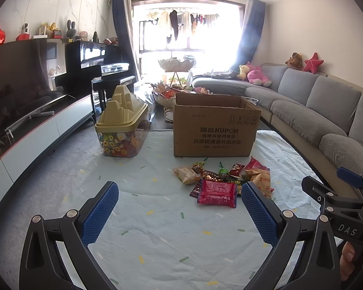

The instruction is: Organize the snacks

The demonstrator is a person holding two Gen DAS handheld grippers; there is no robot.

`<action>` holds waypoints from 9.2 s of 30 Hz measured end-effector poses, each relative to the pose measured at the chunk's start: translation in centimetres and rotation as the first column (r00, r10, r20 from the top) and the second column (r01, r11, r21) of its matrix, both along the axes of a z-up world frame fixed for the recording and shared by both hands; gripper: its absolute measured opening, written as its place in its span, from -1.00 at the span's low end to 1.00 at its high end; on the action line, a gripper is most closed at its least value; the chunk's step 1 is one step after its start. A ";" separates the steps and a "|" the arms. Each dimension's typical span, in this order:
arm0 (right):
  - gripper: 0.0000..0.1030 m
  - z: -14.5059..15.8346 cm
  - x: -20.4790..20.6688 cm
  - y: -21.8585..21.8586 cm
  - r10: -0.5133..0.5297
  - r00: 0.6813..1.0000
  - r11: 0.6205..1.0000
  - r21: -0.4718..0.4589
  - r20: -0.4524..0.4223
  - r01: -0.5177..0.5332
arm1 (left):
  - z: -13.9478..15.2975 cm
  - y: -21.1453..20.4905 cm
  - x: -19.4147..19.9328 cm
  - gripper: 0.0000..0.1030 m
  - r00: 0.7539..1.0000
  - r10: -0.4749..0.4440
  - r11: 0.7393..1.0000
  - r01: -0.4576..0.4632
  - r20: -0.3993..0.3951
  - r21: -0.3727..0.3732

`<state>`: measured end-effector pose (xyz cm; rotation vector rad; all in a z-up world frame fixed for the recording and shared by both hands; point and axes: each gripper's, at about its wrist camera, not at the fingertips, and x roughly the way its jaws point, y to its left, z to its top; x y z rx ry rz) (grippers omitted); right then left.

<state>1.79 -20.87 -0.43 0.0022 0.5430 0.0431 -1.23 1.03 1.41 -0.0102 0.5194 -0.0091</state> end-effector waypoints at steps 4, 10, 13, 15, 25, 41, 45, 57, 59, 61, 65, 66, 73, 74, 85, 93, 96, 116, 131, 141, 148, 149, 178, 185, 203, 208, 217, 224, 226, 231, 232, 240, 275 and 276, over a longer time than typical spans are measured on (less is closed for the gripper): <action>0.99 0.0 0.0 0.0 0.000 1.000 1.000 -0.001 -0.001 0.000 | 0.0 -0.1 0.0 1.00 1.000 -0.003 1.000 0.003 -0.002 -0.001; 0.99 -0.1 -0.1 0.1 0.001 1.000 1.000 -0.001 -0.003 -0.001 | -0.3 0.0 0.2 1.00 1.000 -0.009 1.000 0.009 -0.012 -0.005; 0.99 -0.3 -0.1 0.2 0.001 1.000 1.000 -0.001 -0.007 -0.001 | -0.6 0.0 0.4 1.00 1.000 -0.013 1.000 0.013 -0.017 -0.005; 0.99 -0.5 0.0 0.4 0.000 1.000 1.000 -0.002 -0.012 0.000 | -0.8 0.0 0.6 1.00 1.000 -0.019 1.000 0.019 -0.020 -0.007; 0.98 -1.8 1.6 0.3 0.008 0.999 1.000 -0.007 -0.042 -0.008 | -2.4 -0.2 2.5 1.00 0.997 -0.053 0.999 0.053 -0.049 -0.002; 0.78 -5.1 7.2 0.4 0.030 0.993 1.000 -0.002 -0.117 -0.030 | -6.3 -1.2 9.4 0.80 0.975 -0.149 0.989 0.149 -0.166 -0.013; 0.69 -6.1 8.7 0.4 0.032 0.989 0.999 0.002 -0.145 -0.032 | -7.7 -1.7 11.0 0.67 0.960 -0.184 0.983 0.183 -0.211 -0.027; 0.40 -8.4 12.0 0.7 0.070 0.974 0.997 0.047 -0.217 -0.061 | -10.9 -2.9 14.4 0.64 0.921 -0.242 0.970 0.231 -0.304 -0.072; 0.35 -8.8 12.4 0.6 0.072 0.971 0.997 0.053 -0.230 -0.061 | -11.2 -3.2 14.6 0.64 0.917 -0.255 0.967 0.242 -0.308 -0.081; 0.29 -9.2 12.7 0.4 0.072 0.968 0.997 0.059 -0.240 -0.059 | -11.4 -3.4 14.7 0.64 0.912 -0.262 0.965 0.250 -0.316 -0.080; 0.14 -9.6 12.9 -0.1 0.078 0.964 0.995 0.072 -0.253 -0.062 | -11.8 -4.2 15.1 0.63 0.907 -0.269 0.963 0.259 -0.325 -0.072; 0.12 -9.7 13.0 -0.2 0.078 0.963 0.996 0.072 -0.258 -0.061 | -11.9 -4.2 15.2 0.63 0.906 -0.268 0.963 0.259 -0.327 -0.072; -0.10 -10.1 13.2 -0.4 0.087 0.961 0.994 0.085 -0.264 -0.067 | -12.6 -5.3 15.4 0.57 0.904 -0.262 0.964 0.261 -0.339 -0.048; -0.11 -10.1 13.2 -0.4 0.089 0.961 0.994 0.085 -0.263 -0.069 | -12.5 -5.5 15.3 0.52 0.905 -0.260 0.964 0.263 -0.338 -0.038; -0.24 -9.9 12.5 -0.2 0.111 0.960 0.992 0.088 -0.257 -0.092 | -12.3 -5.3 15.1 0.02 0.901 -0.269 0.963 0.252 -0.340 -0.094; -0.30 -9.5 11.4 0.2 0.129 0.957 0.990 0.086 -0.259 -0.110 | -11.2 -4.7 14.0 -0.43 0.913 -0.263 0.964 0.236 -0.310 -0.124; -0.31 -9.3 11.0 0.4 0.136 0.957 0.989 0.089 -0.257 -0.117 | -10.6 -4.5 13.4 -0.53 0.918 -0.265 0.963 0.237 -0.294 -0.127; -0.31 -5.6 8.3 0.6 0.162 0.974 0.984 0.098 -0.159 -0.148 | -6.7 -4.3 10.8 -0.90 0.935 -0.292 0.952 0.263 -0.202 -0.159; -0.31 -3.9 7.7 1.1 0.192 0.974 0.978 0.107 -0.123 -0.179 | -5.2 -3.8 10.8 -0.93 0.943 -0.289 0.948 0.257 -0.166 -0.190; -0.32 -1.7 9.2 1.7 0.222 0.971 0.970 0.118 -0.083 -0.212 | -2.3 -2.8 12.2 -0.94 0.957 -0.271 0.950 0.249 -0.102 -0.186; -0.32 0.4 10.8 2.7 0.244 0.969 0.966 0.098 -0.038 -0.239 | -0.1 -2.0 14.6 -0.94 0.960 -0.269 0.948 0.249 -0.079 -0.196; -0.32 0.7 11.1 2.8 0.247 0.969 0.965 0.095 -0.031 -0.243 | 0.2 -2.0 15.0 -0.94 0.960 -0.268 0.950 0.250 -0.076 -0.189; -0.31 7.4 24.4 4.7 0.266 0.964 0.959 0.094 0.013 -0.266 | 8.7 -1.2 26.4 -0.96 0.976 -0.215 0.975 0.216 0.019 -0.046; -0.31 7.9 26.6 4.6 0.252 0.968 0.964 0.081 0.009 -0.252 | 8.5 -1.8 29.7 -0.96 0.976 -0.218 0.975 0.217 -0.024 -0.053; 0.33 6.1 26.5 3.0 0.185 0.982 0.982 0.034 -0.034 -0.184 | 6.9 -0.8 26.4 0.43 0.992 -0.113 0.993 0.114 -0.055 0.007; 0.35 6.2 24.1 2.6 0.190 0.982 0.982 0.026 -0.013 -0.189 | 7.2 -0.8 23.5 0.54 0.993 -0.109 0.994 0.109 -0.038 0.018; 0.35 6.8 19.7 2.1 0.207 0.978 0.978 0.022 0.001 -0.207 | 7.4 -1.6 18.9 0.71 0.994 -0.101 0.993 0.103 -0.031 0.049; 0.36 6.4 16.8 1.7 0.215 0.977 0.977 0.015 -0.009 -0.215 | 7.0 -1.6 15.9 0.82 0.997 -0.066 0.997 0.068 -0.043 0.043; 0.44 6.1 16.1 1.6 0.210 0.978 0.978 0.016 -0.013 -0.209 | 6.5 -1.5 15.3 0.83 0.997 -0.053 0.998 0.055 -0.058 0.032; 0.44 4.8 14.8 1.2 0.198 0.979 0.980 0.016 -0.045 -0.198 | 4.4 -1.4 14.0 0.84 0.991 -0.050 0.999 0.049 -0.124 -0.008; 0.44 4.5 14.5 1.1 0.193 0.980 0.981 0.016 -0.050 -0.192 | 3.9 -1.5 13.9 0.84 0.989 -0.049 0.999 0.048 -0.137 -0.011; 0.44 1.1 12.9 0.3 0.176 0.975 0.984 0.032 -0.138 -0.173 | -0.4 -2.0 12.8 0.84 0.967 -0.040 0.999 0.033 -0.252 -0.031; 0.37 -10.6 12.9 -2.3 0.005 0.934 1.000 -0.012 -0.356 -0.010 | -12.6 -1.8 14.8 0.58 0.894 -0.005 0.997 -0.031 -0.448 -0.073; 0.35 -10.7 12.9 -2.3 0.006 0.934 1.000 -0.009 -0.358 -0.010 | -12.6 -1.9 14.9 0.55 0.893 -0.009 0.996 -0.029 -0.450 -0.079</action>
